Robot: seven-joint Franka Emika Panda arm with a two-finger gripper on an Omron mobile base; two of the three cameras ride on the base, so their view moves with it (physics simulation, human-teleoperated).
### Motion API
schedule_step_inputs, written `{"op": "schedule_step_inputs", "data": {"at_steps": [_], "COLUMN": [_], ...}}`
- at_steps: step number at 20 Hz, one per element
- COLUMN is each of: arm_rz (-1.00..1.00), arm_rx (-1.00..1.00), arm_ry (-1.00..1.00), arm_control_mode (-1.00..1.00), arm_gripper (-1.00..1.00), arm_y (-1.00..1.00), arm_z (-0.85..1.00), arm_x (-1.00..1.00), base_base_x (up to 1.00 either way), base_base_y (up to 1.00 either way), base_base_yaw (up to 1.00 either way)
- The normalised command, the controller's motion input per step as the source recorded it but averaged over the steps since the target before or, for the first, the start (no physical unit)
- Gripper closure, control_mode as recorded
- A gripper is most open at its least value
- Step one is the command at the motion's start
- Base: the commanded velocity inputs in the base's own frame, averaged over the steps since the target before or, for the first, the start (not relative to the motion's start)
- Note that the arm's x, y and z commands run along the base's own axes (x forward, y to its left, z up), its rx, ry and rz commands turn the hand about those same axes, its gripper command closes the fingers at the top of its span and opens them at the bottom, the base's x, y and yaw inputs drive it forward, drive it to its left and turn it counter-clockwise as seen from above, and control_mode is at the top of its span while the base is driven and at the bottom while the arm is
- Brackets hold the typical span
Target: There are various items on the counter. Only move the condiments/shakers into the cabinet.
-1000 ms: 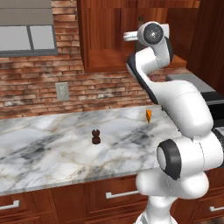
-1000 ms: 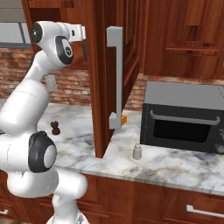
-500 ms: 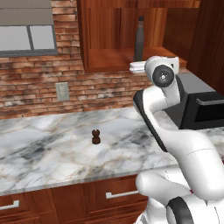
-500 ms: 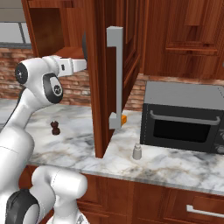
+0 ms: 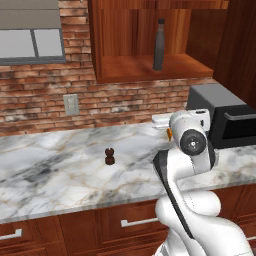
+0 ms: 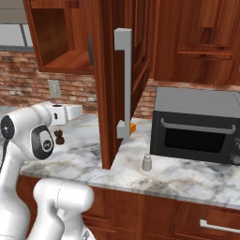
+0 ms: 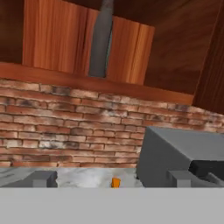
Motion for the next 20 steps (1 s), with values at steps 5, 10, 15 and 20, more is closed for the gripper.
{"op": "schedule_step_inputs", "data": {"at_steps": [5, 10, 15, 20], "arm_rz": [0.00, 0.00, 0.00, -0.01], "arm_rx": [-0.04, -0.10, -0.06, 0.02], "arm_ry": [0.24, 0.28, 0.07, 0.09], "arm_control_mode": [-1.00, -1.00, -1.00, -1.00], "arm_gripper": [-1.00, -1.00, -1.00, -1.00], "arm_y": [0.66, 0.86, 0.24, 0.01], "arm_z": [-0.76, -0.38, -0.08, -0.39], "arm_x": [-0.67, -0.14, 0.10, 0.20], "base_base_x": [0.00, 0.00, 0.00, 0.00], "base_base_y": [0.00, 0.00, 0.00, 0.00], "base_base_yaw": [0.00, 0.00, 0.00, 0.00]}}
